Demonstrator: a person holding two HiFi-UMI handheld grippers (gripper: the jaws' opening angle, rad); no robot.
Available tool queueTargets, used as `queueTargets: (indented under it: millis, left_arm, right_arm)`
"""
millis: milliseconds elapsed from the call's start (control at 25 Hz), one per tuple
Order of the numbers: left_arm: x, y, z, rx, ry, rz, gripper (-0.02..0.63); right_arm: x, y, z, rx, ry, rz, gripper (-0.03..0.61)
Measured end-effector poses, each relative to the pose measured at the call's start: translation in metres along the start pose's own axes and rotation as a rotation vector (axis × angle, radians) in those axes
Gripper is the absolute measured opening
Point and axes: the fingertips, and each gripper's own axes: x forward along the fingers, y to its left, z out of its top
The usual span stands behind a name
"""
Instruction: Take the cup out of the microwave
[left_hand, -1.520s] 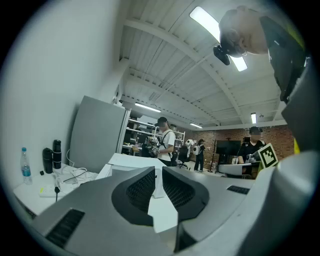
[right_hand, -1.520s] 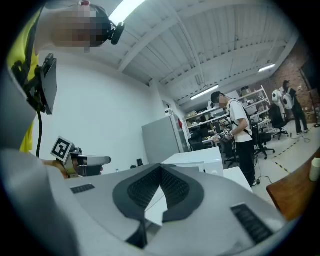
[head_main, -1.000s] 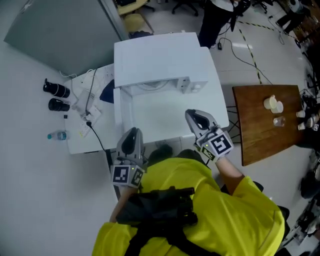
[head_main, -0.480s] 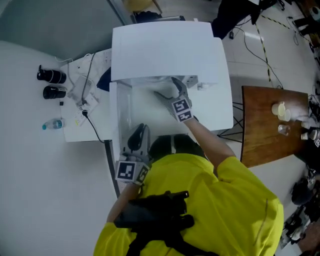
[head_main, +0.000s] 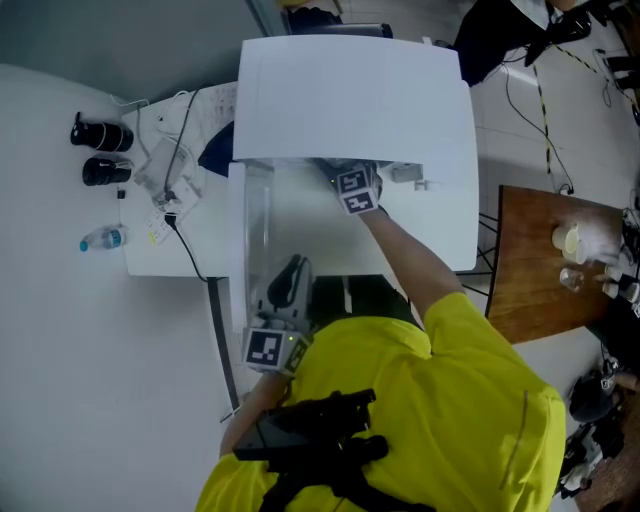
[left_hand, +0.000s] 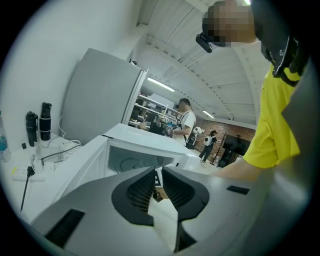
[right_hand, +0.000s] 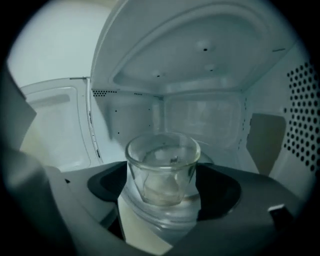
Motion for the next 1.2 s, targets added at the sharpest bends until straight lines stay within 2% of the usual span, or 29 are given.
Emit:
queueTargets:
  millis: [200, 320, 360, 600, 760, 1000, 1080, 1200]
  left_arm:
    - [0.002, 0.012, 0.001, -0.006, 0.006, 0.022, 0.043]
    - [0.004, 0.019, 0.002, -0.001, 0.004, 0.036, 0.043]
    - [0.004, 0.021, 0.003, 0.004, 0.001, 0.040, 0.043]
    - [0.009, 0.026, 0.001, 0.014, 0.009, 0.039, 0.043]
    - [0.015, 0.028, 0.002, 0.020, 0.013, 0.041, 0.043]
    - [0.028, 0.007, 0.000, 0.054, 0.032, -0.007, 0.043]
    - [0.034, -0.007, -0.005, 0.070, 0.049, -0.039, 0.043]
    - [0.044, -0.029, -0.011, 0.078, 0.062, -0.083, 0.043]
  right_arm:
    - [0.016, -0.009, -0.001, -0.025, 0.025, -0.054, 0.420]
    - [0.017, -0.015, -0.002, -0.033, 0.041, -0.091, 0.349]
    - [0.017, -0.015, -0.002, -0.032, 0.045, -0.093, 0.347]
    - [-0.004, 0.002, 0.010, -0.037, -0.006, -0.040, 0.344]
    - [-0.048, 0.025, 0.008, 0.000, -0.027, 0.018, 0.344]
    - [-0.158, 0.039, -0.039, 0.058, 0.001, 0.036, 0.344]
    - [-0.189, 0.023, -0.068, 0.087, 0.035, -0.008, 0.344]
    - [-0.222, -0.025, -0.116, 0.136, 0.085, -0.116, 0.344]
